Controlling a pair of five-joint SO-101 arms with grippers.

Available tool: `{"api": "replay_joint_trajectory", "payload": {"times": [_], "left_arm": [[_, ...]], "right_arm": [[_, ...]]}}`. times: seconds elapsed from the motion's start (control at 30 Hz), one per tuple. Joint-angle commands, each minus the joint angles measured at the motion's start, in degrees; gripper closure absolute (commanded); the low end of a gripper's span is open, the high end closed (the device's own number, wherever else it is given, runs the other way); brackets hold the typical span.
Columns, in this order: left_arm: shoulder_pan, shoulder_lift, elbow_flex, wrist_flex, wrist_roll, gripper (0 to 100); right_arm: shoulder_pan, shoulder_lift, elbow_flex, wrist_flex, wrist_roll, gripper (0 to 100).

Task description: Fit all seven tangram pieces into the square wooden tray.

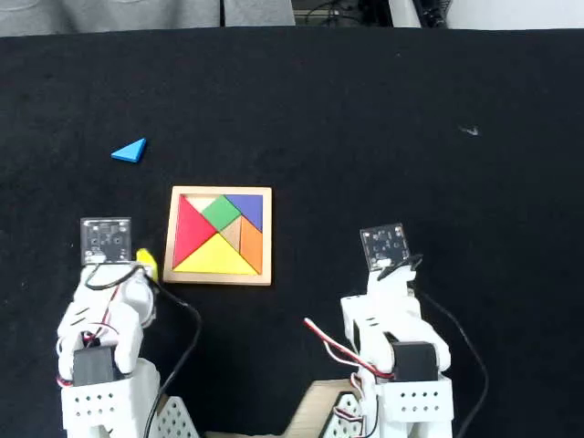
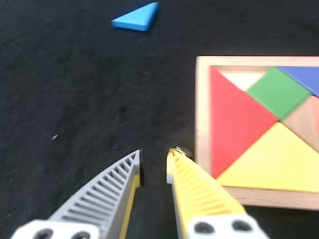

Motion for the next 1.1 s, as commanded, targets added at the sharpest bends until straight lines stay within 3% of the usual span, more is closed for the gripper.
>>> {"api": "replay_joint_trajectory", "payload": {"times": [0.0, 0.23, 0.47, 0.73, 0.9, 1.07], "left_arm": [[4.18, -0.26, 1.10, 0.79, 0.35, 90], [14.20, -0.26, 1.10, 0.09, 0.09, 90], [16.48, -1.05, -1.27, -4.04, 0.00, 90], [2.86, -2.29, -11.91, -5.27, -0.09, 88], [-2.51, -2.29, -13.32, -4.75, 0.53, 72], [-6.29, -2.37, -13.58, 4.13, 0.44, 70]], "right_arm": [[0.88, -5.14, -0.04, 0.26, -0.70, 98.7], [0.53, -5.14, -0.04, 0.26, -0.79, 98.7], [0.53, -5.14, -0.04, 0.18, -0.79, 98.7], [-10.81, -5.23, -0.04, 0.26, -0.44, 98.7], [-10.90, -5.14, -0.04, 0.26, -0.44, 98.7], [-9.67, -5.14, -0.04, 0.26, -0.70, 98.7]]}}
